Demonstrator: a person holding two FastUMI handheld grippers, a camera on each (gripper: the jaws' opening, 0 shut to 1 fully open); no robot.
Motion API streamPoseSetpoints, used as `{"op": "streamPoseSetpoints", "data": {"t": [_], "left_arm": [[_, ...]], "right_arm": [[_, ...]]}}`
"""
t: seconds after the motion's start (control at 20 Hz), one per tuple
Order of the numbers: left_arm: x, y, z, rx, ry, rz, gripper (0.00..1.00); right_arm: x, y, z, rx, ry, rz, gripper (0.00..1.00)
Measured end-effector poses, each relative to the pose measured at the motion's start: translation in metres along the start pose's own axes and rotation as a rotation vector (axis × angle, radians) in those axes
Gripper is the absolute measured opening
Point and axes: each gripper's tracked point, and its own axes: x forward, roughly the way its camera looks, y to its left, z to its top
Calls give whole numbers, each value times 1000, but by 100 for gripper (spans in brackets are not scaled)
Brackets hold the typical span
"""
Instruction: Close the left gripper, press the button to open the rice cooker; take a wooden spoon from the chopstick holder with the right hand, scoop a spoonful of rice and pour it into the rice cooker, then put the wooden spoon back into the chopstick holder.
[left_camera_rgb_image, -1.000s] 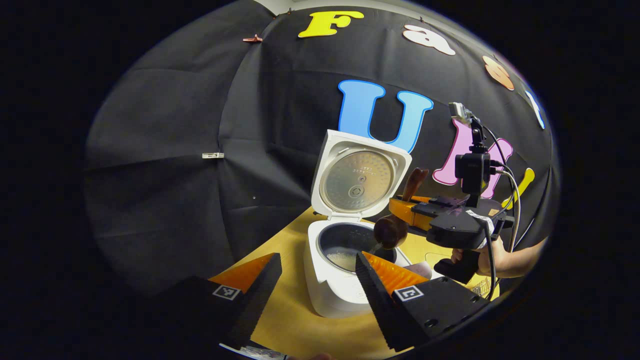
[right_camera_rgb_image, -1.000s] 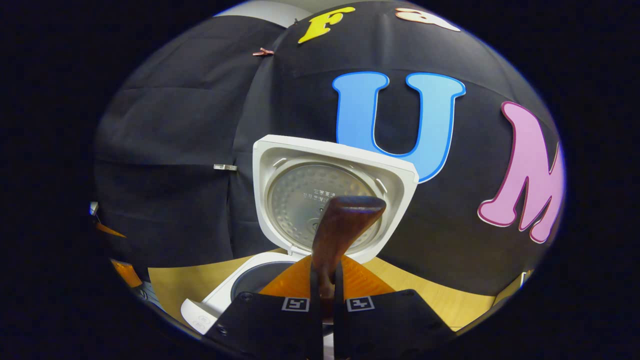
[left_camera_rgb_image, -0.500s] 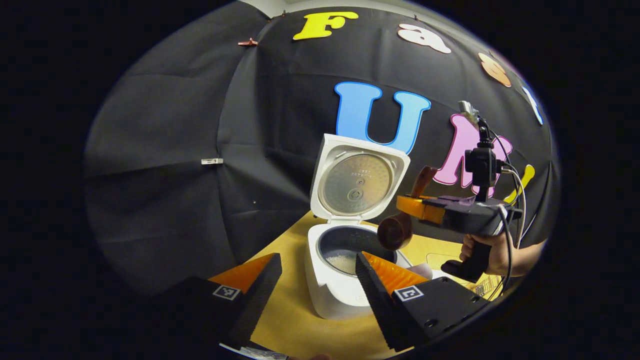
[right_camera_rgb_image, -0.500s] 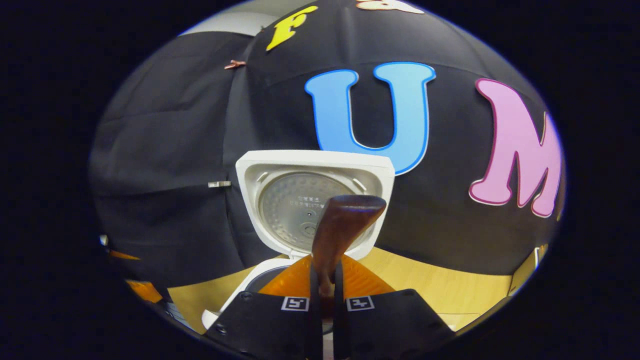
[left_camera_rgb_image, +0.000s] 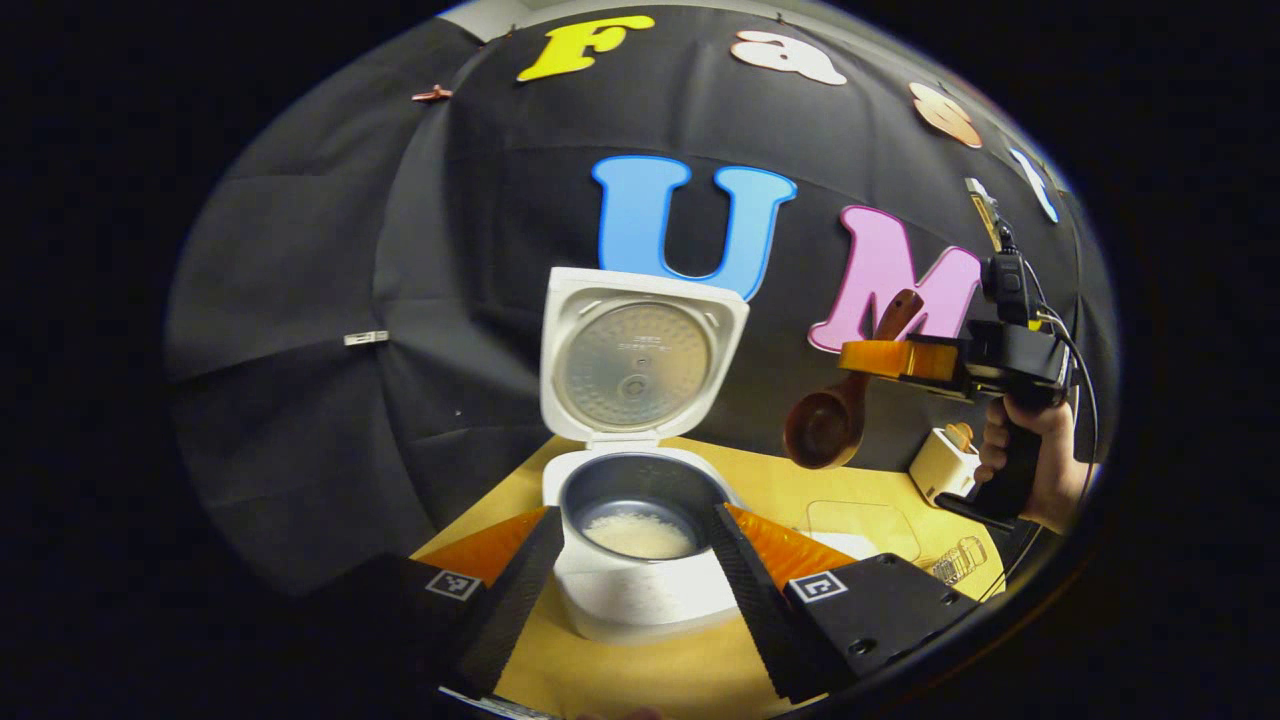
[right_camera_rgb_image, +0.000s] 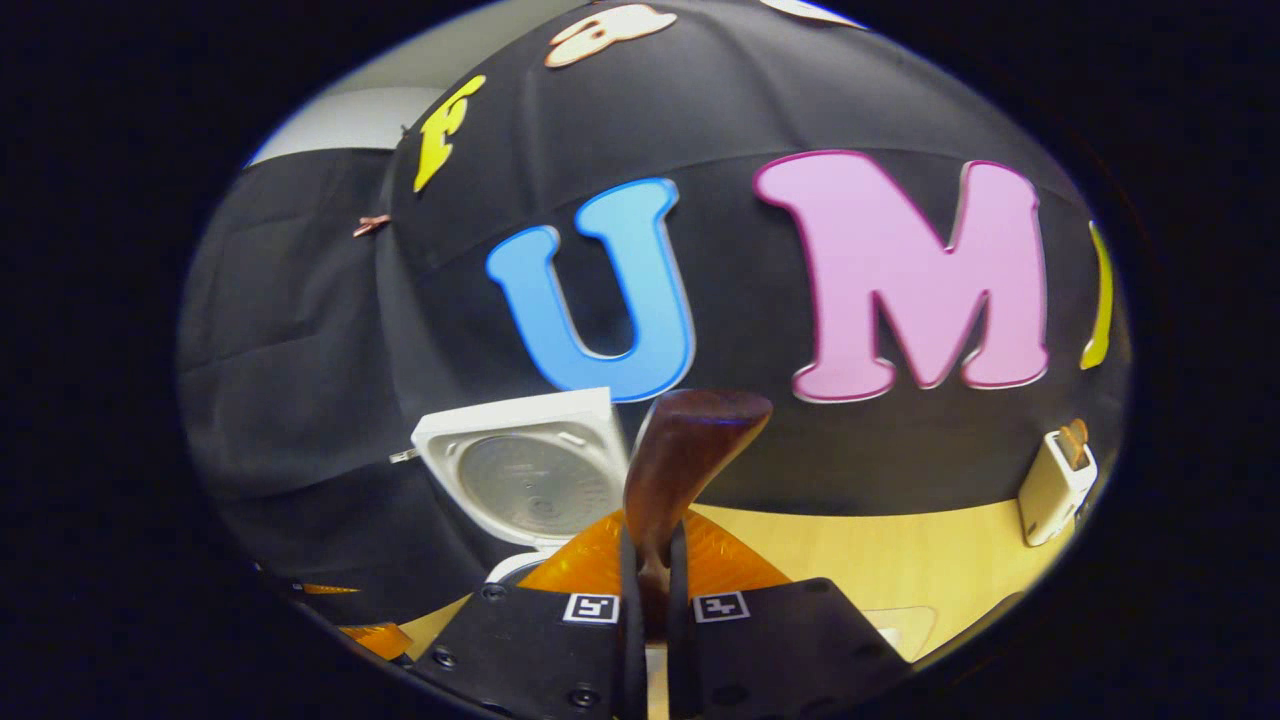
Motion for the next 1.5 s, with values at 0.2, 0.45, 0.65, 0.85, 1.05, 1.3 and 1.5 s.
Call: {"op": "streamPoseSetpoints", "data": {"t": [0.2, 0.45, 0.65, 0.85, 1.05, 1.3, 1.5], "left_arm": [[9, -50, -5, 43, 16, -68, 96], [15, -97, -14, 53, 51, -109, 96], [19, -128, -19, 64, 76, -121, 96], [19, -152, -24, 89, 90, -120, 96], [18, -174, -31, 98, 106, -114, 96], [13, -198, -38, 123, 123, -125, 96], [16, -212, -36, 144, 119, -131, 95]], "right_arm": [[-37, -91, 14, 19, -27, -141, 12], [-105, -201, 12, 48, -46, -332, 12], [-147, -281, -14, 106, -19, -454, 12], [-179, -344, -47, 149, 23, -547, 12], [-204, -370, -80, 192, 67, -586, 12], [-226, -388, -120, 209, 124, -610, 12], [-231, -390, -148, 229, 154, -602, 12]]}}
